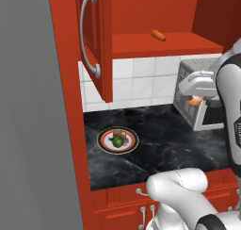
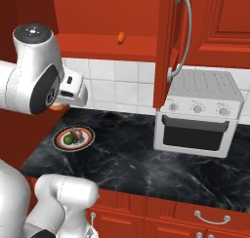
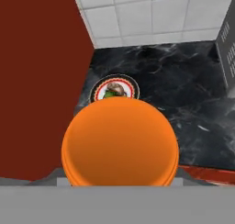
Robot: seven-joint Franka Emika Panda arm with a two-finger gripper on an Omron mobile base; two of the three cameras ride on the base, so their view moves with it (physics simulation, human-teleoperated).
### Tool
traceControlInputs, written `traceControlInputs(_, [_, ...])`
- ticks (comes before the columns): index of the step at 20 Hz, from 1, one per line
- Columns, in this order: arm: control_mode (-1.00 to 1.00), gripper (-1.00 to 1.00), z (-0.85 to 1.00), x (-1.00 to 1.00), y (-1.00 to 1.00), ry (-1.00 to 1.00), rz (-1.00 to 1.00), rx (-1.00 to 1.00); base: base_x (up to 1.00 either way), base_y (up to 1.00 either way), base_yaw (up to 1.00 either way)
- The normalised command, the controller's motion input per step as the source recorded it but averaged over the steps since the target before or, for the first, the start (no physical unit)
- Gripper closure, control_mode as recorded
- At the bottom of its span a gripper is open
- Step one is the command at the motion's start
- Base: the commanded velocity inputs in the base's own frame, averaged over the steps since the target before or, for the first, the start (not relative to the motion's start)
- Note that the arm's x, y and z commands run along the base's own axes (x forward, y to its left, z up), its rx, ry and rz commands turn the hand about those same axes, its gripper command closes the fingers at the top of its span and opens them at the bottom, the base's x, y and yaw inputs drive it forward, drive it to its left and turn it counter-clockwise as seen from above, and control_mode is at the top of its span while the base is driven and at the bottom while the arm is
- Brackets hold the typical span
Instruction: Pick the avocado and bread from the counter and place them on the plate. Then pick the jam from the cabinet and place it next to the plate. Lastly close the cabinet door.
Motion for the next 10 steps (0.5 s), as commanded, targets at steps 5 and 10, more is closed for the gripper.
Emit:
traceControlInputs(5, [-1.00, 1.00, -0.51, 0.31, 0.00, 0.20, 0.24, -0.13, 0.00, 0.00, 0.00])
traceControlInputs(10, [-1.00, 1.00, -0.54, 0.25, -0.01, 0.12, 0.29, -0.15, 0.00, 0.00, 0.00])
